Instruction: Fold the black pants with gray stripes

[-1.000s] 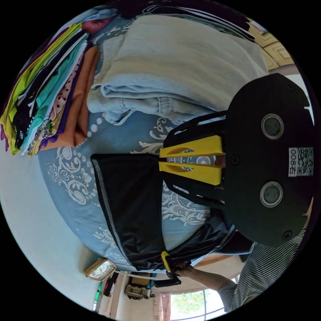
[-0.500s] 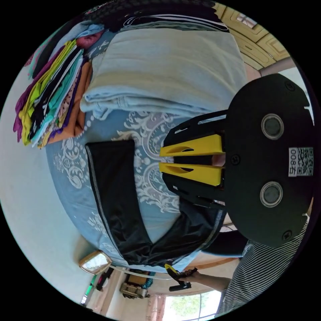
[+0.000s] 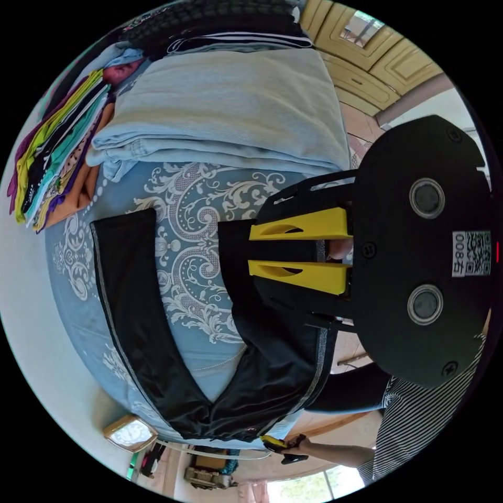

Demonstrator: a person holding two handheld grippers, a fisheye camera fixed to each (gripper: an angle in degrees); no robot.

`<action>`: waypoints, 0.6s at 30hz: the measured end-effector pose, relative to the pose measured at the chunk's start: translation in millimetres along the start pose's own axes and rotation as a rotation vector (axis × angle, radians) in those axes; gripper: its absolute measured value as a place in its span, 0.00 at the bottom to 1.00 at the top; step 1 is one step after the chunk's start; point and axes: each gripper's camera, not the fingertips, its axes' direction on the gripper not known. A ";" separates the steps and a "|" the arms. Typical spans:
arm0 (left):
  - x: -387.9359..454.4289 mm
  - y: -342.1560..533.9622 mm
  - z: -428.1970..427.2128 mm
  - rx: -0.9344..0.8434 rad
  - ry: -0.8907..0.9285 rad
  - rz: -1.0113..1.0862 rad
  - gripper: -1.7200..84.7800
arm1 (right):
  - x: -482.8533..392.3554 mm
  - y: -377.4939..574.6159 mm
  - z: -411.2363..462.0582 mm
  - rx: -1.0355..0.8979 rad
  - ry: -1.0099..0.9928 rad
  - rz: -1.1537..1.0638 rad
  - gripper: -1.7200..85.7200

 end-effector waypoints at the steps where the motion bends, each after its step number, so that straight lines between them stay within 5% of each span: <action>1: -1.4 1.6 -3.3 0.010 0.006 0.003 0.04 | -0.2 5.1 0.7 -0.009 0.007 0.003 0.10; 13: -49.8 58.3 -43.4 0.098 -0.077 -0.052 0.04 | 8.7 53.3 1.7 0.024 -0.020 0.032 0.10; 18: 56.3 78.9 39.7 -0.205 -0.061 0.487 0.07 | 11.8 48.5 8.2 0.038 -0.023 0.046 0.10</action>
